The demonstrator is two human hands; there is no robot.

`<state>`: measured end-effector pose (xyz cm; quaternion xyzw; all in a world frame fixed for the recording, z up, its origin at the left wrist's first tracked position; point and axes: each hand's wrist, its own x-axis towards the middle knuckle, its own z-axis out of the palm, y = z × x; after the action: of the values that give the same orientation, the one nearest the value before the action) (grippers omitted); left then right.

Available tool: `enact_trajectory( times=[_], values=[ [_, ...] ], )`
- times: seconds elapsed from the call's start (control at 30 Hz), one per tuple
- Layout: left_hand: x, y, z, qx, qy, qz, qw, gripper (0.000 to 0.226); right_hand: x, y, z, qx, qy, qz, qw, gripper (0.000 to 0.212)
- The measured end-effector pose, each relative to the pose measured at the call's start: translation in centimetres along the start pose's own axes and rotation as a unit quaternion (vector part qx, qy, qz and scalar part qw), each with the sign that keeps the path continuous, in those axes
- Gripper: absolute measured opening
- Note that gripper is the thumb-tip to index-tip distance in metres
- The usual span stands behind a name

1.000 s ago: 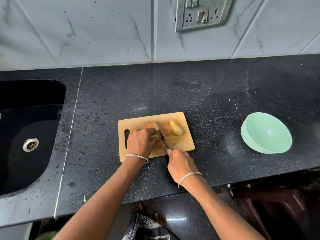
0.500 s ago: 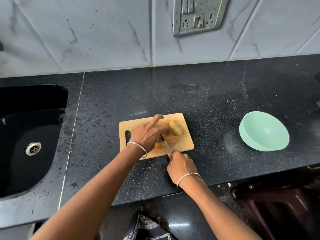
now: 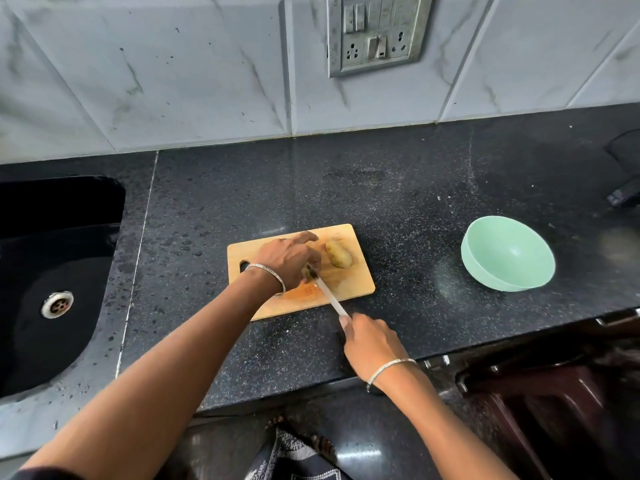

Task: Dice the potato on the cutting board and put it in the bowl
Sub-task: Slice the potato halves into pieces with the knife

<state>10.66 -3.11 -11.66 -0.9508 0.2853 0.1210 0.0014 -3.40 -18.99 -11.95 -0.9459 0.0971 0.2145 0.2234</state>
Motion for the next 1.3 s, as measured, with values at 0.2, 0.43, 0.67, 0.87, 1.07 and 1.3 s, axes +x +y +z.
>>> enact_trajectory(
  times=[0.2,0.43,0.67,0.87,1.07,1.3],
  values=[
    [-0.9,-0.5,1.1,-0.064,0.066,0.002,0.996,0.029,-1.0,2.9,-5.7,0.063,-0.105,0.017,0.992,0.048],
    [-2.7,-0.2,3.4,-0.204,0.18,-0.125,0.954,0.049,1.0,1.5,-5.4,0.12,-0.01,-0.01,0.993,0.045],
    [-3.1,0.7,5.1,-0.244,0.224,-0.202,0.922,0.029,2.6,-1.3,-0.4,0.05,0.018,-0.035,0.998,0.048],
    [-3.1,0.5,5.1,-0.266,0.236,-0.206,0.912,0.024,2.1,-2.0,0.3,0.034,0.03,-0.044,0.998,0.042],
    [-2.9,0.1,5.2,-0.237,0.224,-0.201,0.924,0.022,2.2,-3.3,-0.2,0.013,0.007,-0.019,1.0,0.035],
    [-2.6,0.3,5.1,-0.211,0.209,-0.214,0.931,0.023,4.6,-5.6,0.0,-0.002,-0.01,0.009,1.0,0.028]
  ],
)
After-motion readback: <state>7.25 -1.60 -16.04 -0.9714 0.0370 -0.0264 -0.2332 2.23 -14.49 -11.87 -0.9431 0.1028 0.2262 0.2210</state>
